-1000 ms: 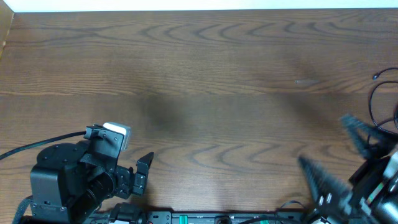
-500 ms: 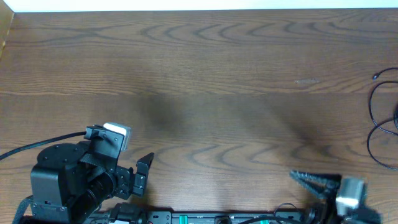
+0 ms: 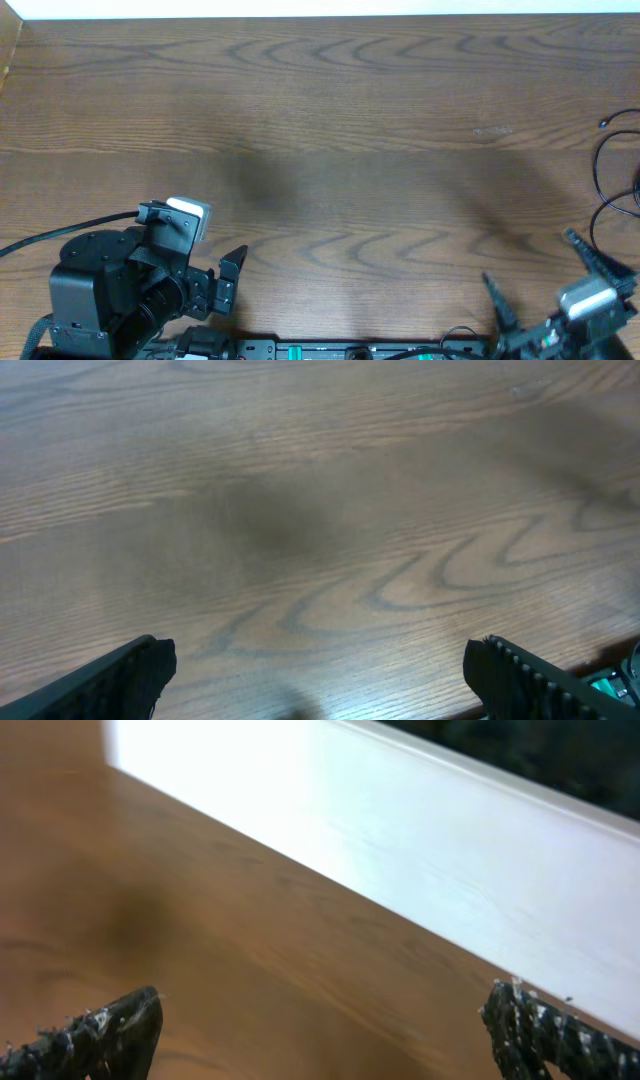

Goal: Untangle cables

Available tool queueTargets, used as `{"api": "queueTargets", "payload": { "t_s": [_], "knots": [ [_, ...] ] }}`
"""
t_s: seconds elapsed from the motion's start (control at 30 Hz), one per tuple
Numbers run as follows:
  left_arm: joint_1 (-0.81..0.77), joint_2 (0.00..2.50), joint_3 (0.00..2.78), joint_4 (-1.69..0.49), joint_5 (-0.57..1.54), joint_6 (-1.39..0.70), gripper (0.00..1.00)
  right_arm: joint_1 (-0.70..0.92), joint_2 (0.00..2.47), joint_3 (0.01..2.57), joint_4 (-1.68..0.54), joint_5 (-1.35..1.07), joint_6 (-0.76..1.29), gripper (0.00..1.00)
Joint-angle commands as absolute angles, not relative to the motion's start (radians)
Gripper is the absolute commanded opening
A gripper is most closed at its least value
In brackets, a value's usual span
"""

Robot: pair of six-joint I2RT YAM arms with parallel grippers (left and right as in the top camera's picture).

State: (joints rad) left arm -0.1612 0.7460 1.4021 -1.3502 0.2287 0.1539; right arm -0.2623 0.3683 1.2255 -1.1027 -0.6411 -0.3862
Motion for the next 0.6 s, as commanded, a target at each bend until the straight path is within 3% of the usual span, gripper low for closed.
{"api": "queueTargets", "payload": {
  "t_s": [0.0,0.17,0.33,0.57],
  "knots": [
    [-0.165,0.748,1.408,-1.349,0.215,0.160,0.98,-0.251,0.385,1.135,-1.085,-0.462,-0.333,0.99],
    [-0.165,0.748,1.408,-1.349,0.215,0.163,0.98,-0.233,0.393,0.945,-0.946,-0.462,-0.236,0.99],
    [-0.165,0.748,1.408,-1.350,0.215,0.164,0.98,-0.234,0.392,0.728,-0.565,-0.463,0.064,0.99],
    [-0.165,0.748,1.408,-1.350,0.216,0.172,0.98,-0.234,0.392,0.503,-0.137,-0.482,0.138,0.99]
  ]
}}
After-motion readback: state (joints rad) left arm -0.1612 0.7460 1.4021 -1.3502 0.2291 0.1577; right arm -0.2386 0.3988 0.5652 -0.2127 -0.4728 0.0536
